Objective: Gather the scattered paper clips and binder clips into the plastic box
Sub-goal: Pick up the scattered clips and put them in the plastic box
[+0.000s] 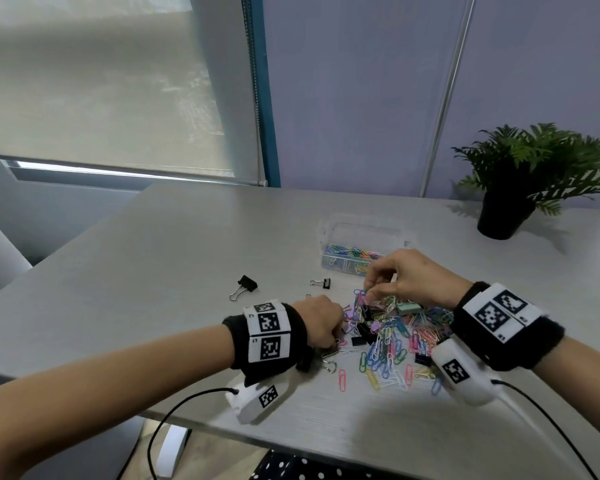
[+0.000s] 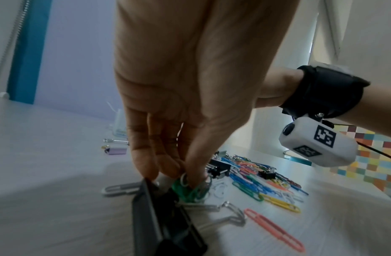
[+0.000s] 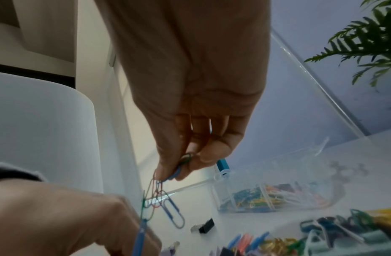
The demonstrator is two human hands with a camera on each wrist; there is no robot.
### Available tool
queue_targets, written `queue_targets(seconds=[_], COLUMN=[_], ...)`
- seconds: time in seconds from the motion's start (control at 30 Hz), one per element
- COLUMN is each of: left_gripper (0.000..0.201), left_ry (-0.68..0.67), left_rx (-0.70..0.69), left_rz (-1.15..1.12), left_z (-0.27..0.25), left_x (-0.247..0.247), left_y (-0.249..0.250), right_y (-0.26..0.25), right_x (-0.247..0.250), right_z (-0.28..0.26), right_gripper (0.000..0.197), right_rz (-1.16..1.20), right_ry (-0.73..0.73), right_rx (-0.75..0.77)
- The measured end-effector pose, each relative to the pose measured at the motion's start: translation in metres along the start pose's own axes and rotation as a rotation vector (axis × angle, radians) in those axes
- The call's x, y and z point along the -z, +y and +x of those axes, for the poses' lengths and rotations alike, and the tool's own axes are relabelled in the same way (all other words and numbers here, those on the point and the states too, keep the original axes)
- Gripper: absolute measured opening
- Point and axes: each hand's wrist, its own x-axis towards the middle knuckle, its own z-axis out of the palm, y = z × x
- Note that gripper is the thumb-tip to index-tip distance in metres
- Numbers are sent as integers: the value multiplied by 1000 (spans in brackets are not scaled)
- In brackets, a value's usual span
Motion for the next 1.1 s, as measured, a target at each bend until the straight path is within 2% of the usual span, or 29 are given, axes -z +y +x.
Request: queue_targets(seconds=[0.17,0.3,0.47,0.53,0.6,0.67,0.73,0.8,0.9,1.0,1.1], left_gripper=[26,23,26,26,21,10,15,21,22,20,20], left_ry=[-43,-26,-19,-35,-41,-29,1,35,85,184,249], left_rx=[-25,-48,-49,-43,-34,-29,-25,-12,-4,15,71], left_rz=[-15,-66,-111,-139,-232,-377,-475,-515,-537,-511,-459], left_z=[3,4,4,4,4,6,7,12,27,51,77], left_x=[4,5,13,16,19,26,38,54,77,96,105], left_y=[-2,-6,-11,-14,-21,-30,-39,-45,-50,-52,-52], right_y=[2,9,22,30,35,39,36,30,19,15,15], right_x=[20,38,44,39,33,29,26,22,10,-7,-23], right_z=[11,30,60,70,75,76,71,63,48,42,38], right_gripper=[15,10,16,17,5,13,14,13,12,14,19], right_rz=[22,81,267,254,150,-39,-209,-257,-279,-340,-374], right_ry=[50,187,408,438,368,261,230,212,48,-120,-176], right_rx=[-30,-49,-105,-144,-198,-218,-170,-94,9,44,65])
